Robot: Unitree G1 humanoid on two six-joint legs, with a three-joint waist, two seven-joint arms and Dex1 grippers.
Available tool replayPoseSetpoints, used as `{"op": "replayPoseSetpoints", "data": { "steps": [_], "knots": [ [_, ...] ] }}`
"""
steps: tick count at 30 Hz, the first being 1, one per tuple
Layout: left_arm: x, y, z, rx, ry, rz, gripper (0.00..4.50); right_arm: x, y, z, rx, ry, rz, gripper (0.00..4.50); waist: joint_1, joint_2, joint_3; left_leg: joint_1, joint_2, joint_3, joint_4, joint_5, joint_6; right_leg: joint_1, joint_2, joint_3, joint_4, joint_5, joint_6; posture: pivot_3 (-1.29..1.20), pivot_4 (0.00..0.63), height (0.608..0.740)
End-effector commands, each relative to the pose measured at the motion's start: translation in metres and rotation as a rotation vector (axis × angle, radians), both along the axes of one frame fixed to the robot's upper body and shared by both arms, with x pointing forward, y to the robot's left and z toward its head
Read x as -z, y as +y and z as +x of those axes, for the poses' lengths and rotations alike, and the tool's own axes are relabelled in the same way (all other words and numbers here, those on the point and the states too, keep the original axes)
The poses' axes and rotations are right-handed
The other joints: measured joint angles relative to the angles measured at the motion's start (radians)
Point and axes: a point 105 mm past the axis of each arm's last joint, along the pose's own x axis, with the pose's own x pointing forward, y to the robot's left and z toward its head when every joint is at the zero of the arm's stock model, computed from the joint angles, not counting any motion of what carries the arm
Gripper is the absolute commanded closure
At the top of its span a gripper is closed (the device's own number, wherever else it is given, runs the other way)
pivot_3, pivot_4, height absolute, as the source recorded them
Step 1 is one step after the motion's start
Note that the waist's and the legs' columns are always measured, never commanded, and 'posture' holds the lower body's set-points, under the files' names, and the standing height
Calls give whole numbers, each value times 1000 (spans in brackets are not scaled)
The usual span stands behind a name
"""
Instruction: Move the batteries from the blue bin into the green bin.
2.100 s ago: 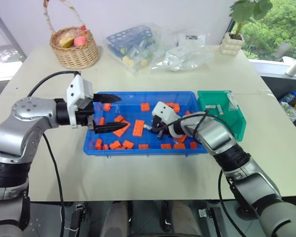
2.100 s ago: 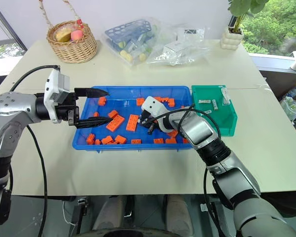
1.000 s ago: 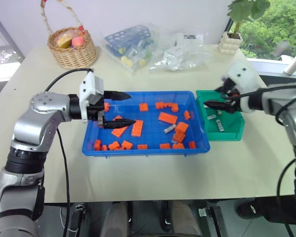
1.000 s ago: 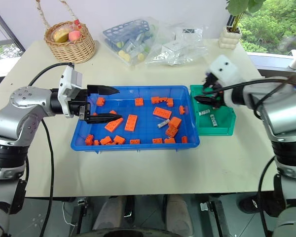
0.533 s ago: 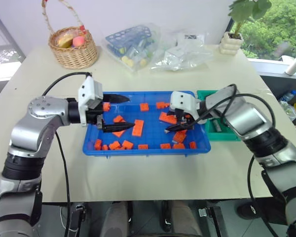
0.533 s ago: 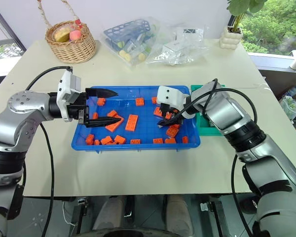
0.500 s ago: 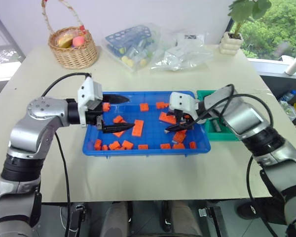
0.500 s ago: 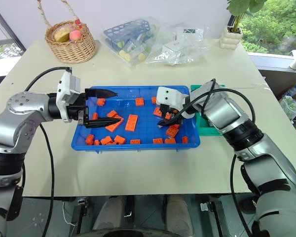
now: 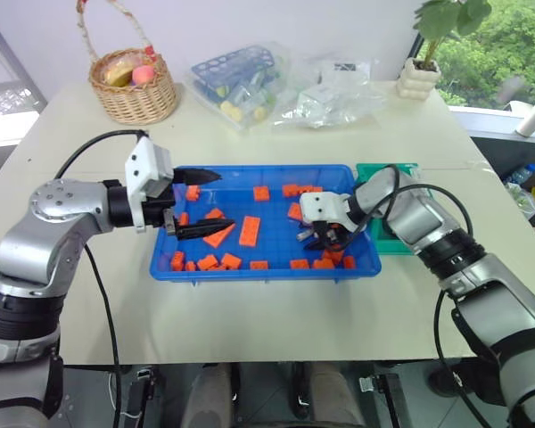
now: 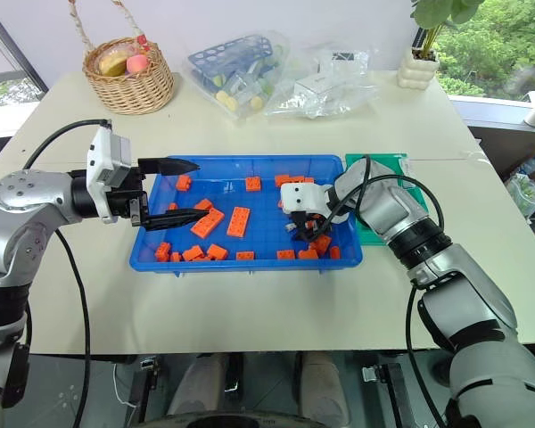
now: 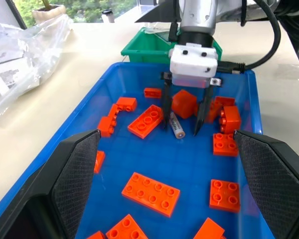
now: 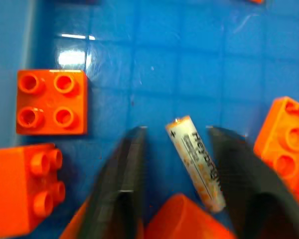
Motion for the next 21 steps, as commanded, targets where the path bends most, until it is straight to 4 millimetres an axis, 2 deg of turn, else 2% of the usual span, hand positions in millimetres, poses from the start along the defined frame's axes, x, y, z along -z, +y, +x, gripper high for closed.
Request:
{"op": "replayPoseSetpoints", "data": {
  "steps": [1, 2, 5, 8, 10, 13, 14, 16, 18, 21],
  "knots": [
    [-14, 1, -1, 8, -55, -1, 0, -4, 0, 1, 27, -1, 30, 4164, 1, 0, 0, 0, 0, 0, 0, 0, 0, 0, 0, 0, 0, 0, 0, 0, 150, 736],
    [-15, 0, -1, 13, -55, -1, 0, -7, 2, 0, 35, -2, 48, 4472, 1, 0, 0, 0, 0, 0, 0, 0, 0, 0, 0, 0, 0, 0, 0, 0, 150, 736],
    [-15, -2, 1, 30, -52, 1, 0, -37, 7, 4, 96, -29, 185, 4492, 1, 0, 0, 0, 0, 0, 0, 0, 0, 0, 0, 0, 0, 0, 0, 0, 150, 736],
    [-14, -4, 3, 40, -50, -2, 0, -70, 2, 11, 188, -90, 313, 4492, 1, 0, 0, 0, 0, 0, 0, 0, 0, 0, 0, 0, 0, 0, 0, 0, 150, 736],
    [-14, -7, 5, 52, -44, -10, 0, -100, -21, 21, 344, -149, 419, 4492, 2, 0, 0, 0, 0, 0, 0, 0, 0, 0, 0, 0, 1, 0, 0, 0, 150, 736],
    [-12, -10, 7, 65, -41, -12, 0, -132, -62, 25, 538, -245, 511, 4492, 13, 0, 0, 0, 0, 0, 0, 0, 0, 0, 0, 0, 0, 0, 0, 0, 150, 736],
    [-11, -10, 7, 67, -41, -10, 0, -138, -70, 25, 571, -270, 525, 4492, 18, 0, 0, 0, 0, 0, 0, 0, 0, 0, -1, 0, 0, 0, 0, 0, 150, 736],
    [-8, -10, 9, 72, -35, -5, 0, -151, -112, 18, 706, -342, 532, 4492, 21, 0, 0, 0, 0, 1, 0, 0, 0, 0, -1, 0, 0, 0, 0, 0, 150, 736],
    [-8, -11, 11, 76, -35, -3, 0, -152, -134, 7, 766, -360, 510, 4492, 27, 0, 0, 0, 0, 1, 0, 0, 0, 0, -1, 0, -1, 0, 0, 0, 150, 736],
    [-10, -13, 16, 84, -41, -9, 0, -133, -144, -8, 812, -304, 482, 4492, 22, 0, 0, 0, 0, 1, -1, 0, 0, 0, -1, 0, -1, 0, 0, 0, 150, 736]
  ]
}}
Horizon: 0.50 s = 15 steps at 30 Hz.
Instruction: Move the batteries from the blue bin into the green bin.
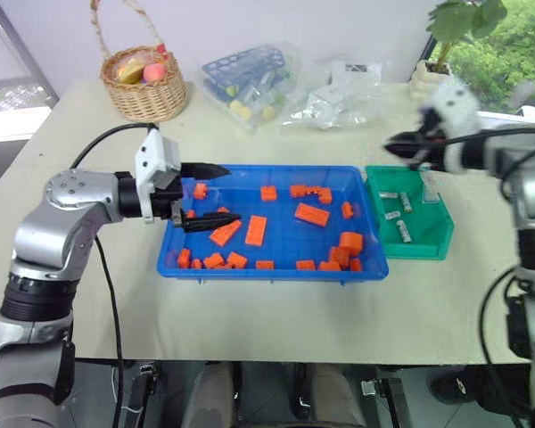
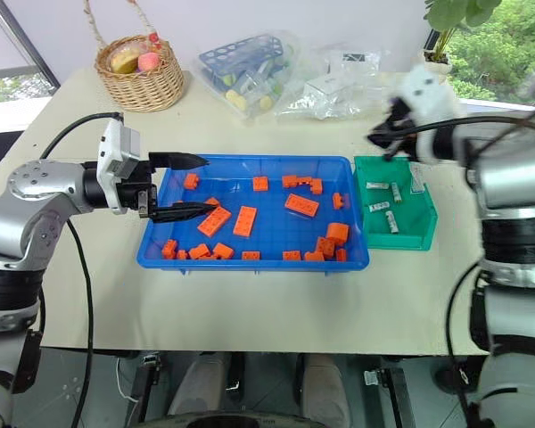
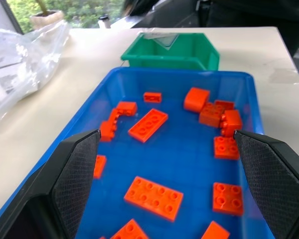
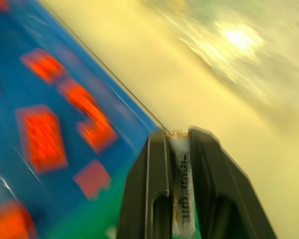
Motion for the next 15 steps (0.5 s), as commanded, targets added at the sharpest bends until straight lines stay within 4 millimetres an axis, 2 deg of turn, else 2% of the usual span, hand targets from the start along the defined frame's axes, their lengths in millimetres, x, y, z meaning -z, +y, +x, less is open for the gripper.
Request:
{"op": "replayPoseSetpoints", "data": {
  "steps": [1, 3, 5, 8, 9, 13, 15],
  "knots": [
    [-12, -5, 2, 32, -55, -2, 0, 5, 2, -16, -6, 14, 20, 4492, -6, 0, 0, 0, 0, 0, 0, 0, 0, 0, 0, 0, 0, 0, 0, 0, 150, 736],
    [-13, -7, 5, 38, -60, -2, 0, 15, 2, -19, 8, 31, 23, 4492, -14, 0, 0, 1, 0, 0, 0, 0, 0, 0, 1, 0, 1, 0, 0, 0, 150, 736],
    [-14, -10, 7, 48, -62, -10, 0, 23, -1, -19, 48, 47, 49, 3460, -20, 1, 0, 1, 1, 0, 0, 0, 0, 0, 1, 1, 1, 0, 0, 0, 150, 736],
    [-15, -13, 9, 57, -66, -14, 0, 31, -2, -19, 71, 43, 35, 2259, -22, 1, 0, 1, 1, 0, 0, 0, 0, 0, 1, 1, 1, 0, 0, 0, 150, 736],
    [-15, -13, 10, 57, -66, -14, 0, 32, -3, -20, 70, 42, 28, 1661, -22, 1, 0, 1, 0, 0, 0, 0, 0, 0, 1, 1, 1, 0, 0, 0, 150, 736],
    [-14, -10, 11, 49, -67, -10, 0, 29, -9, -26, 45, 40, 12, 1661, -21, 1, 0, 0, 0, 0, 0, 0, 0, 0, 1, 0, 1, 0, 0, 0, 150, 736],
    [-15, -4, 12, 26, -69, -5, 0, 29, -10, -37, -42, 43, -17, 1661, -16, 1, 0, 0, 0, 0, 0, 0, 0, 0, 1, 0, 1, 0, 0, 0, 150, 736]
  ]
}}
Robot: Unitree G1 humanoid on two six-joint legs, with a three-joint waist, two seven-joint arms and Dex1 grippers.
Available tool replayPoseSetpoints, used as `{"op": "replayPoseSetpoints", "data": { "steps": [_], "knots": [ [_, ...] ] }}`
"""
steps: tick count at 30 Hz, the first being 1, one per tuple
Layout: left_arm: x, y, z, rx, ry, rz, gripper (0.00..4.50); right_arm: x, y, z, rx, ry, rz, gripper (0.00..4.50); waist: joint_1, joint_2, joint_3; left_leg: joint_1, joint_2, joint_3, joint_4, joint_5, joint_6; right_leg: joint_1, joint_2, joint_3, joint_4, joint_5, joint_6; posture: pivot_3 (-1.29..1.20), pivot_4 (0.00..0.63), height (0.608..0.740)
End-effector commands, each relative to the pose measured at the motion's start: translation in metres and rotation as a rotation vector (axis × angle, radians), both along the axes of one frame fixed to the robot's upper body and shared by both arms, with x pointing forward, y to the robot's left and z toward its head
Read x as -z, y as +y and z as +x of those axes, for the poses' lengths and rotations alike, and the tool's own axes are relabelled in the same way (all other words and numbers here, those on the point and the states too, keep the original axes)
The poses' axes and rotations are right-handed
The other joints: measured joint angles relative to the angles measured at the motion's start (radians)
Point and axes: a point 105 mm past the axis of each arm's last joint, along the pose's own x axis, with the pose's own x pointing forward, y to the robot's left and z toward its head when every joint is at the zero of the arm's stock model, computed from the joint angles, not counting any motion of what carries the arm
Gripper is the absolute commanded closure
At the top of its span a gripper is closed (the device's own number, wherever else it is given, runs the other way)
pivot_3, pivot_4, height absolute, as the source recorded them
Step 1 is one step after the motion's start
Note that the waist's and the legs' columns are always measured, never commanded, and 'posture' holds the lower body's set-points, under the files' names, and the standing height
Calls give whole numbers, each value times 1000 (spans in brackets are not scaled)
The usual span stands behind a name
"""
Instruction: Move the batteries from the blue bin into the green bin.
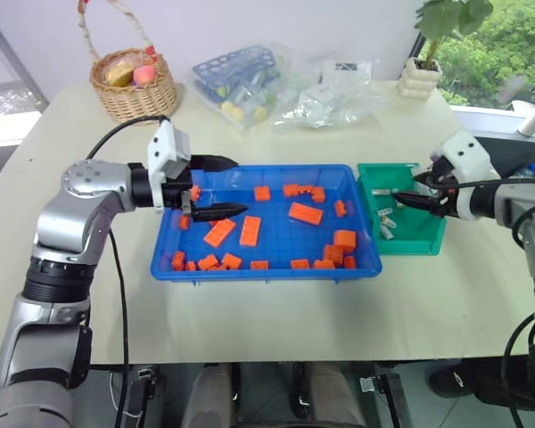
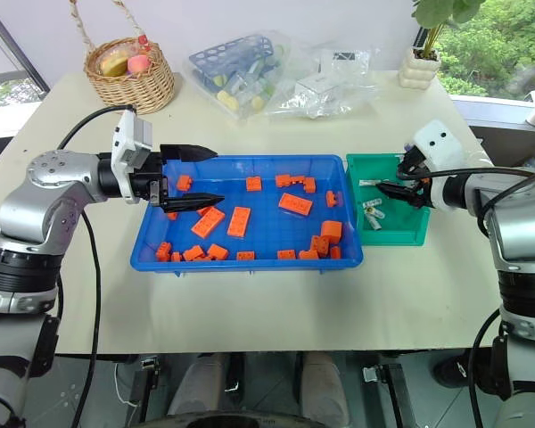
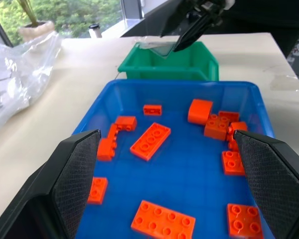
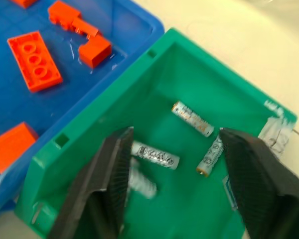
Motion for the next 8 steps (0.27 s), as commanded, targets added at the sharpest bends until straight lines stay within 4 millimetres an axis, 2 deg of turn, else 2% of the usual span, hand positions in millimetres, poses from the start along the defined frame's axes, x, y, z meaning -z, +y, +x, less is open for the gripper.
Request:
{"op": "replayPoseSetpoints", "data": {
  "steps": [1, 4, 8],
  "knots": [
    [-12, 11, 1, -36, -55, 10, 0, -22, -1, -27, -190, -67, -43, 1661, 7, 0, 0, 0, 0, 0, 0, 0, 0, 0, 0, 0, 0, 0, 0, 0, 150, 736],
    [-15, 38, 2, -127, -57, 17, 0, -15, -13, -57, -321, 17, -84, 1661, 17, 0, 0, 0, 0, 0, -1, 0, 0, 0, 0, 0, -1, 0, 1, 0, 150, 736],
    [-16, 75, -2, -244, -64, 50, 0, -18, -39, -68, -297, 50, -44, 1661, 10, 0, 0, 1, 0, 1, 0, 0, 0, 0, 0, 0, -1, 0, 0, 0, 150, 736]
  ]
}}
